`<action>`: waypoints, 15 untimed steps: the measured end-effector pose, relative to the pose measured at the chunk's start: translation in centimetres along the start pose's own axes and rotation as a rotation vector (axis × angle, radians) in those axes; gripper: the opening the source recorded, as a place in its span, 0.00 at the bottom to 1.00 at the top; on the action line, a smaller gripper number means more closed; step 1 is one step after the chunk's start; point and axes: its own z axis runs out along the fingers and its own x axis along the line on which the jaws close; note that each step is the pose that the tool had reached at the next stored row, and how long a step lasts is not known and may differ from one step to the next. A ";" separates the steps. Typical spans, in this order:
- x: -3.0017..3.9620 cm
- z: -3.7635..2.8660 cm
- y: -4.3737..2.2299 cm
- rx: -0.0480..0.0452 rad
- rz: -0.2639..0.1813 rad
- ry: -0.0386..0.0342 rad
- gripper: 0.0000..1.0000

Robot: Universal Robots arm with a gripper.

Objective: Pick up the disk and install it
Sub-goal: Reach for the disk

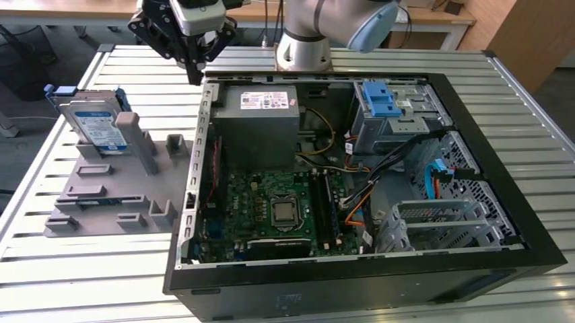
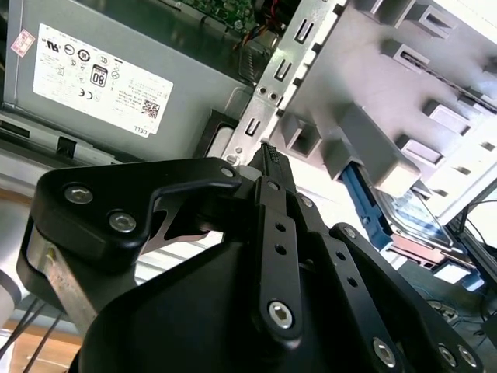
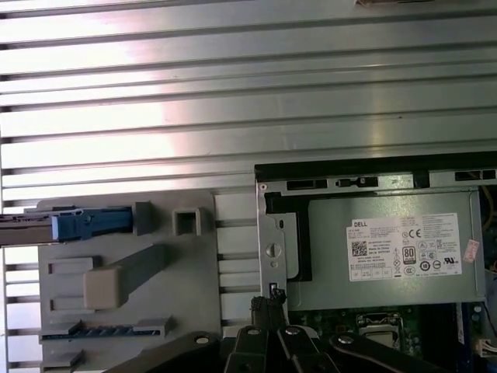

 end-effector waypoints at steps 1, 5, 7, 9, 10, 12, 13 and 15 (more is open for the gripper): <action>0.05 0.00 0.00 0.0001 0.000 0.0005 0.11; 0.21 0.02 0.00 0.0003 0.000 0.0023 0.11; 0.26 0.02 0.01 0.0005 0.000 0.0037 0.11; 0.32 0.04 0.02 0.0006 0.000 0.0051 0.11; 0.35 0.05 0.03 0.0006 0.000 0.0058 0.11; 0.40 0.06 0.05 0.0007 0.000 0.0070 0.11; 0.43 0.07 0.07 0.0007 0.000 0.0076 0.11; 0.52 0.08 0.09 0.0008 0.000 0.0085 0.11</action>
